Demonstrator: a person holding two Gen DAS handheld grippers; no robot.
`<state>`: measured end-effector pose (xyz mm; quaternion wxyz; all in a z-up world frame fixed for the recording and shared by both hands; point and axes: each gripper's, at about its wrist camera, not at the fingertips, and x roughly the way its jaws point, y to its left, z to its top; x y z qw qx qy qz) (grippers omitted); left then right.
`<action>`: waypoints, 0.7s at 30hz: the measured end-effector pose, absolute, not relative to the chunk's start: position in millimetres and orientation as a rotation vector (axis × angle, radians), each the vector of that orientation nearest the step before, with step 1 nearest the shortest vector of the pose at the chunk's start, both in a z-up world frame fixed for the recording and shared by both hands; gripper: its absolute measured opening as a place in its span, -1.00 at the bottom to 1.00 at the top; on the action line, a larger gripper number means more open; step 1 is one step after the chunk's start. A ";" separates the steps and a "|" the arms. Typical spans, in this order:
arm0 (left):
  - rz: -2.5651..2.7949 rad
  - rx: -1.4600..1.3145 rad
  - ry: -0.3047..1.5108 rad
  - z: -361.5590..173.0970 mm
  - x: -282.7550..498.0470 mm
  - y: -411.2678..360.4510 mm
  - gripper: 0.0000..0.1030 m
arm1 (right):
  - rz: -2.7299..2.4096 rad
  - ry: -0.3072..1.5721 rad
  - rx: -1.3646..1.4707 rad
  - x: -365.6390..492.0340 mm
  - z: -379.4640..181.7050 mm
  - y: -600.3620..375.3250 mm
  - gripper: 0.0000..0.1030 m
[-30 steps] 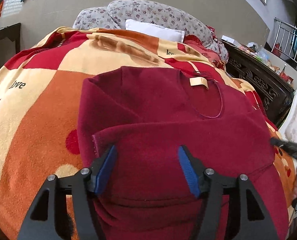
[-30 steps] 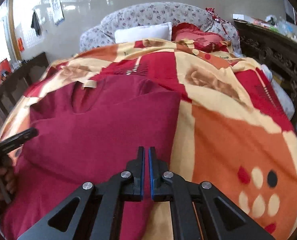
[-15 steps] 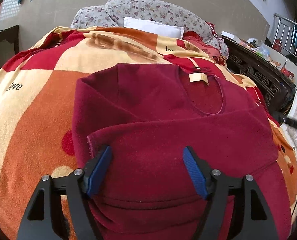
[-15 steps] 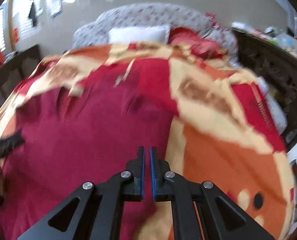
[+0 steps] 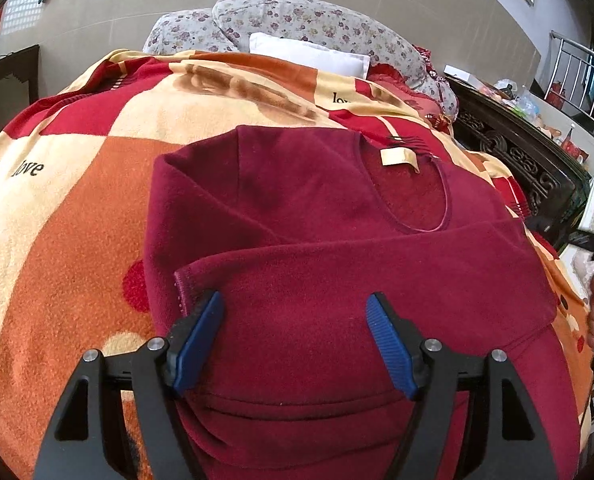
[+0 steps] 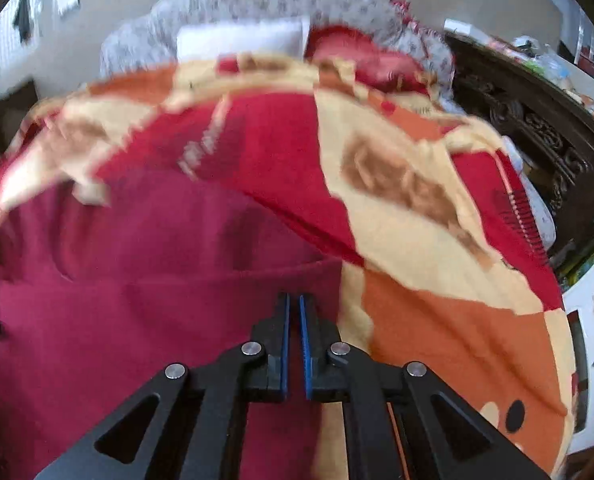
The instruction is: Fold small clothes
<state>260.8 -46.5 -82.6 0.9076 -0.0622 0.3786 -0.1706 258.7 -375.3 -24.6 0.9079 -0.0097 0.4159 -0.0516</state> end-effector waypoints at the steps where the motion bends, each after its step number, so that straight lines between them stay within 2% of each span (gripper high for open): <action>1: -0.351 -0.126 0.782 -82.6 260.6 -46.3 0.43 | -0.044 0.847 -0.017 254.1 -20.0 -357.9 -0.92; 4: -0.347 -0.116 0.783 -82.8 260.1 -46.9 0.44 | 0.093 0.896 -0.054 253.9 -34.5 -310.7 -0.90; 7: -0.346 -0.117 0.783 -82.9 260.1 -47.3 0.44 | 0.071 0.985 -0.143 264.9 -80.5 -285.1 -0.88; 16: -0.343 -0.119 0.782 -83.1 259.3 -47.6 0.44 | 0.049 0.898 -0.005 214.9 -42.4 -331.5 -0.86; 21: -0.337 -0.110 0.783 -82.9 259.0 -48.3 0.44 | 0.008 0.944 0.041 196.4 -80.3 -370.0 -0.85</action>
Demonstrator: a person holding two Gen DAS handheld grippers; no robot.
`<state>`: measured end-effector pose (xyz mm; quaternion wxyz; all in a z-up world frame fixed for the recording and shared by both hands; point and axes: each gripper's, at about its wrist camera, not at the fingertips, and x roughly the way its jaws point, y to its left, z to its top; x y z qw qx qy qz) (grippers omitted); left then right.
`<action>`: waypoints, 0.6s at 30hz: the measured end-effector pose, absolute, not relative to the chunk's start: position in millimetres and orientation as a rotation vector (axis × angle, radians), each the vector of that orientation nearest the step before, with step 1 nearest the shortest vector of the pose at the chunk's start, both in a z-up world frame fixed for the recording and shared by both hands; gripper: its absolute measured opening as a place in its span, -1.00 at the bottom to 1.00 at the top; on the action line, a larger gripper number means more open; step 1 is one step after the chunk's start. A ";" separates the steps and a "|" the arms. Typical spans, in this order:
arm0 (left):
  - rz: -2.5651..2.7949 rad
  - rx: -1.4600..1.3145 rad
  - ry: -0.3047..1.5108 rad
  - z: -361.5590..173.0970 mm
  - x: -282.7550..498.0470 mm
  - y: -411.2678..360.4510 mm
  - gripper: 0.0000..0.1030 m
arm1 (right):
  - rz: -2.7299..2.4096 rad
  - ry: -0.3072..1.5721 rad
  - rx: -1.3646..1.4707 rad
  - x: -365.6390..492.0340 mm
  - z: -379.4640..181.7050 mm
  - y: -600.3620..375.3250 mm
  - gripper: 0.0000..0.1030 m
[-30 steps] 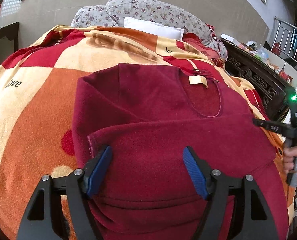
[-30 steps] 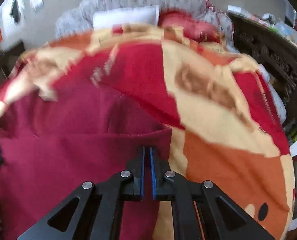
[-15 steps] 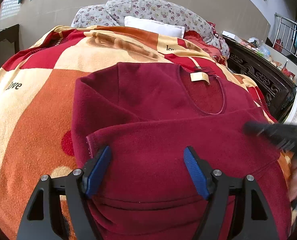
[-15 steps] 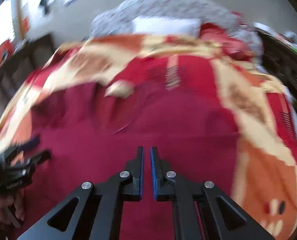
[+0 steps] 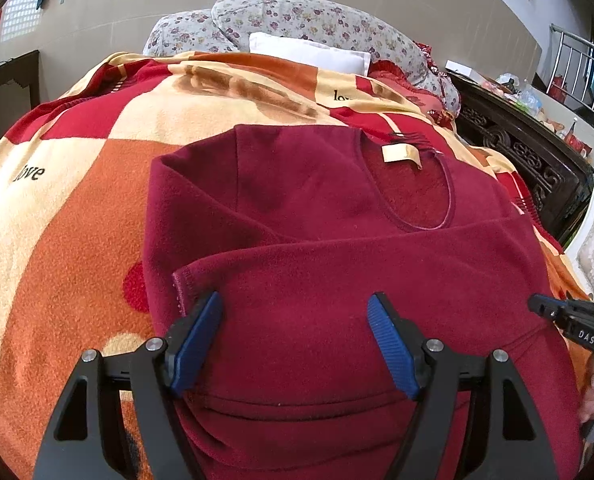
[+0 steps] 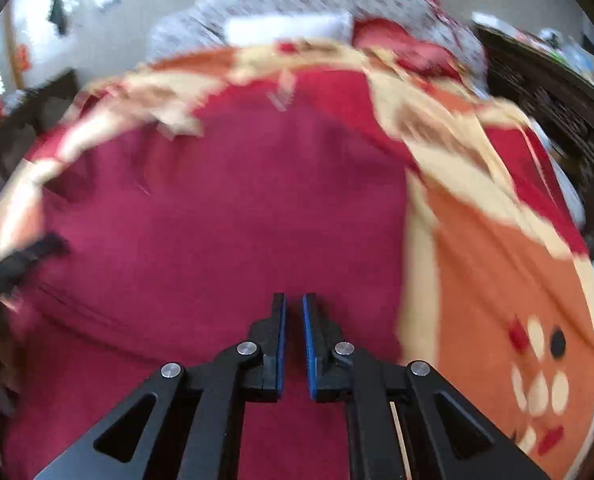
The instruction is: Fold small clothes
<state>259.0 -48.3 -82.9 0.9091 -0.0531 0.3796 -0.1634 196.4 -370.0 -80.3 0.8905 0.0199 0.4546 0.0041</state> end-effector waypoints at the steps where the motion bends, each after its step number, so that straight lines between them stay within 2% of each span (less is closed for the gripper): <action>1: -0.335 -0.106 0.783 -82.7 258.9 -48.7 0.44 | 0.027 0.930 0.063 196.6 -81.3 -374.6 -0.85; 9: -0.332 -0.102 0.784 -82.9 259.1 -49.6 0.44 | 0.010 0.909 0.052 175.3 -55.7 -366.7 -0.83; 11: -0.330 -0.096 0.784 -82.7 259.1 -50.4 0.45 | -0.020 0.943 0.016 172.4 -67.0 -366.8 -0.73; 18: -0.334 -0.082 0.789 -83.5 259.8 -55.5 0.54 | 0.022 0.945 0.037 175.7 -80.2 -373.3 -0.72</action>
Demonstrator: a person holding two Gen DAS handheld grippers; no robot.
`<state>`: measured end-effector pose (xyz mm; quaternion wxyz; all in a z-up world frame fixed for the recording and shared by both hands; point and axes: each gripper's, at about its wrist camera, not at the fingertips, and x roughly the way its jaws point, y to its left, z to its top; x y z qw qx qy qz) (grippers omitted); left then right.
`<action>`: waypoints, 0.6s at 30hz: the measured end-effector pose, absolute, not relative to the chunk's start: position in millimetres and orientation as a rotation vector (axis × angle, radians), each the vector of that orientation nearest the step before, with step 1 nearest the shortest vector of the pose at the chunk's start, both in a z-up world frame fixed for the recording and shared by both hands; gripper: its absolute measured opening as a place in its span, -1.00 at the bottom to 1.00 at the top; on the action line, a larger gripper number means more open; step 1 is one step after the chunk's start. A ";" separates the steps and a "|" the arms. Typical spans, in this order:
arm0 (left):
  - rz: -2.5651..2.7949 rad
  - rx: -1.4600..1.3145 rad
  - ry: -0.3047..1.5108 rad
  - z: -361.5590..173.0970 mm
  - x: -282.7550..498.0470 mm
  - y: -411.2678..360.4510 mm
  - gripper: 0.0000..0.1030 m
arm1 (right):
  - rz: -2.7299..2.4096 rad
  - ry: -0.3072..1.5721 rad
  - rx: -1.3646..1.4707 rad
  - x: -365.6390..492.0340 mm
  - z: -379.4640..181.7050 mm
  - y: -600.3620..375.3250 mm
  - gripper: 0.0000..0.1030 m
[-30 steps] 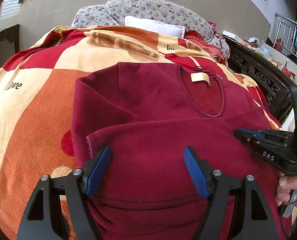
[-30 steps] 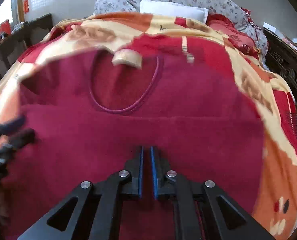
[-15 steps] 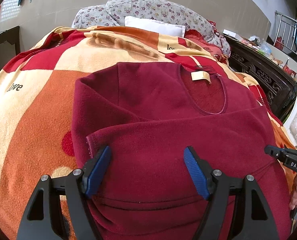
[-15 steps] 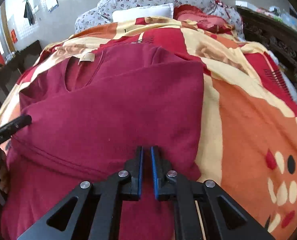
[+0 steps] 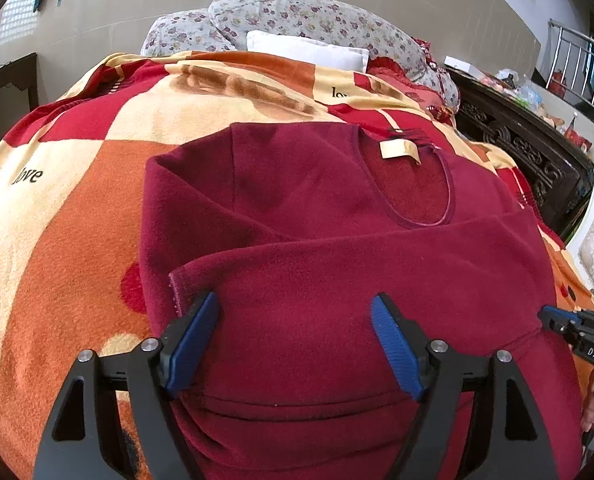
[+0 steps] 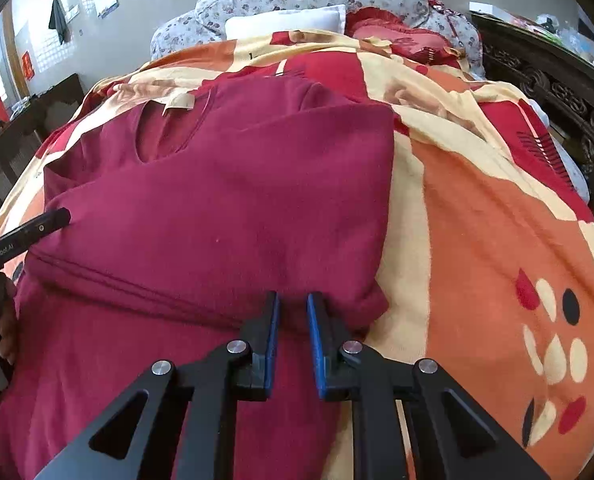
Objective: Fold small clothes
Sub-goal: 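Lift the hem with the right tool and fold it toward the collar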
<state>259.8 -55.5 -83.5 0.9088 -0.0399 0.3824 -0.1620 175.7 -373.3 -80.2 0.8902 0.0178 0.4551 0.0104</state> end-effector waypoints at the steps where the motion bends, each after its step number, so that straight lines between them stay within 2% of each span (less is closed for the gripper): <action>1: -0.331 -0.068 0.793 -83.7 260.0 -58.3 0.59 | 0.024 0.949 0.052 175.9 -78.5 -374.9 -0.72; 3: -0.336 -0.006 0.808 -83.6 260.2 -67.5 0.68 | 0.006 0.959 0.082 167.2 -67.9 -377.1 -0.72; 5: -0.339 0.073 0.823 -78.4 256.2 -73.4 0.68 | -0.018 0.937 0.094 147.9 -52.2 -376.7 -0.68; 7: -0.361 0.085 0.814 -66.8 243.9 -67.9 0.68 | 0.007 0.895 0.090 117.0 -34.9 -371.8 -0.49; 9: -0.419 0.069 0.779 -50.8 217.1 -50.2 0.69 | 0.050 0.848 0.052 74.4 -21.7 -363.1 0.01; 11: -0.419 0.104 0.758 -43.9 190.0 -33.1 0.69 | 0.087 0.815 0.008 29.5 -18.5 -353.6 0.16; 18: -0.447 0.143 0.745 -54.5 78.3 30.6 0.69 | 0.129 0.800 -0.004 -84.1 -46.9 -341.6 0.16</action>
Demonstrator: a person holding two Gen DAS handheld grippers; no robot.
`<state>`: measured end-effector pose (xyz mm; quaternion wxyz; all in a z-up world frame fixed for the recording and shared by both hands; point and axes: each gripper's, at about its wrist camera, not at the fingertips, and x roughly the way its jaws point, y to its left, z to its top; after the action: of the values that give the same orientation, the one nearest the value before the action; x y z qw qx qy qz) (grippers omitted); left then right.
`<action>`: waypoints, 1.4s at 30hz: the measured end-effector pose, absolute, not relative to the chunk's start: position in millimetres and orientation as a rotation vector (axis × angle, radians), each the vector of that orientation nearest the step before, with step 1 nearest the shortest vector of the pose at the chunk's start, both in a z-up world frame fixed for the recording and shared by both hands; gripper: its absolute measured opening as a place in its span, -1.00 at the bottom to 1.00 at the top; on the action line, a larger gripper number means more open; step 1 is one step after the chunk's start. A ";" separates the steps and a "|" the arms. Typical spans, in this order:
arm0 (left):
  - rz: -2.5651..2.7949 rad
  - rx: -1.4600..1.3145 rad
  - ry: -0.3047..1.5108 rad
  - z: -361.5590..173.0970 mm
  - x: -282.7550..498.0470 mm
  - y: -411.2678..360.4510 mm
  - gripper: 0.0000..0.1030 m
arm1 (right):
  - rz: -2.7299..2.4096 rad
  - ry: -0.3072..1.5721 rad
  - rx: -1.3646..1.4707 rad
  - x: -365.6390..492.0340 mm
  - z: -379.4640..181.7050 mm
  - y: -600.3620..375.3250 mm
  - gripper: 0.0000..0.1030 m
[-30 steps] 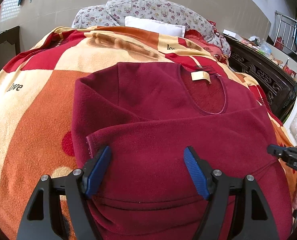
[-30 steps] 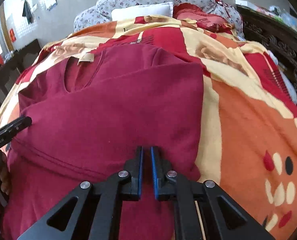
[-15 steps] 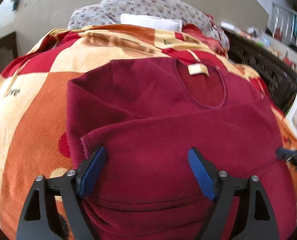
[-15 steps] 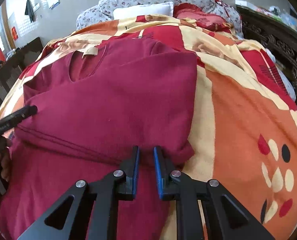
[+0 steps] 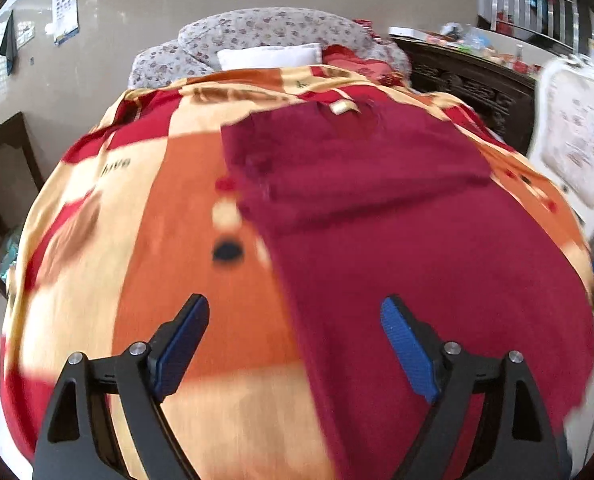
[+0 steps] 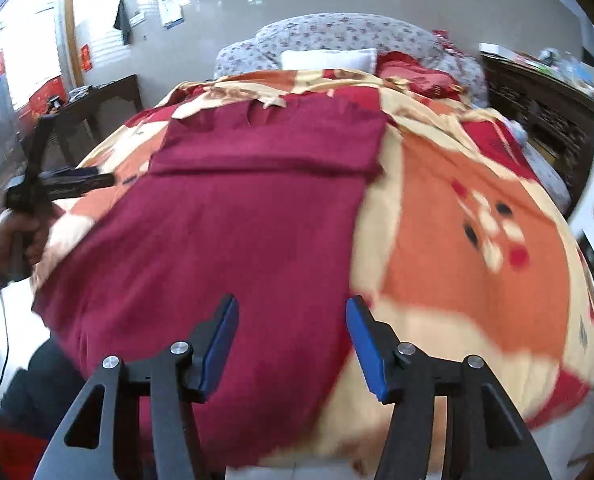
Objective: Fold small clothes
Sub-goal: 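Lift the hem with the right tool and fold it toward the collar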
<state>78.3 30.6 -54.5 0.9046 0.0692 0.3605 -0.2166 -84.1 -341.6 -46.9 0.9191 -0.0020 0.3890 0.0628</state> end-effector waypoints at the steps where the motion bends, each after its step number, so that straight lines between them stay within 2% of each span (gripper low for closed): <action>1: -0.463 0.145 0.741 -56.3 63.6 36.4 0.69 | 0.139 0.795 -0.006 -99.6 -50.6 -340.6 0.16; 7: -0.534 0.140 0.792 -82.2 -13.9 58.6 0.69 | 0.175 0.839 0.030 -138.0 -77.2 -338.6 0.16; 13: -0.536 0.015 0.798 -97.1 -34.0 73.0 0.69 | 0.218 0.874 0.219 -128.6 -113.1 -349.6 0.15; 16: -0.551 -0.018 0.805 -97.6 -36.3 72.2 0.69 | 0.271 0.877 0.257 -122.5 -121.9 -343.4 -0.11; 17: -0.564 -0.030 0.808 -97.3 -38.4 70.0 0.69 | 0.283 0.879 0.249 -124.3 -122.1 -339.7 -0.35; 18: -0.580 -0.036 0.808 -97.8 -40.6 68.8 0.69 | 0.298 0.878 0.233 -126.5 -121.4 -335.0 -0.46; 24: -0.615 -0.049 0.808 -100.4 -45.6 59.1 0.66 | 0.303 0.849 0.260 -134.2 -118.8 -338.6 -0.66; 28: -0.688 -0.169 0.855 -97.3 -42.6 63.1 0.31 | 0.336 0.799 0.287 -140.2 -112.3 -341.8 -0.64; 33: -0.733 -0.294 0.904 -100.8 -36.9 63.3 0.27 | 0.328 0.805 0.319 -138.9 -115.2 -343.5 -0.63; 35: -0.740 -0.363 0.925 -102.6 -33.3 66.1 0.16 | 0.325 0.800 0.308 -140.5 -112.8 -342.4 -0.63; 37: -0.734 -0.429 0.953 -105.6 -28.4 70.3 -0.10 | 0.323 0.795 0.305 -144.5 -110.1 -343.0 -0.62; 38: -0.723 -0.451 0.971 -108.1 -25.6 72.7 -0.17 | 0.322 0.791 0.303 -146.2 -108.8 -343.6 -0.61; 40: -0.698 -0.456 0.997 -111.8 -22.4 74.4 -0.61 | 0.319 0.785 0.309 -148.9 -107.3 -346.5 -0.58; 42: -0.670 -0.464 1.008 -114.3 -21.5 77.1 -0.78 | 0.316 0.776 0.323 -151.1 -106.3 -349.6 -0.45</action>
<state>-21.5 77.1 -114.3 0.7973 -0.2160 0.4695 -0.3119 -151.1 -349.6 -106.3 0.9009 0.1563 0.3751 0.1527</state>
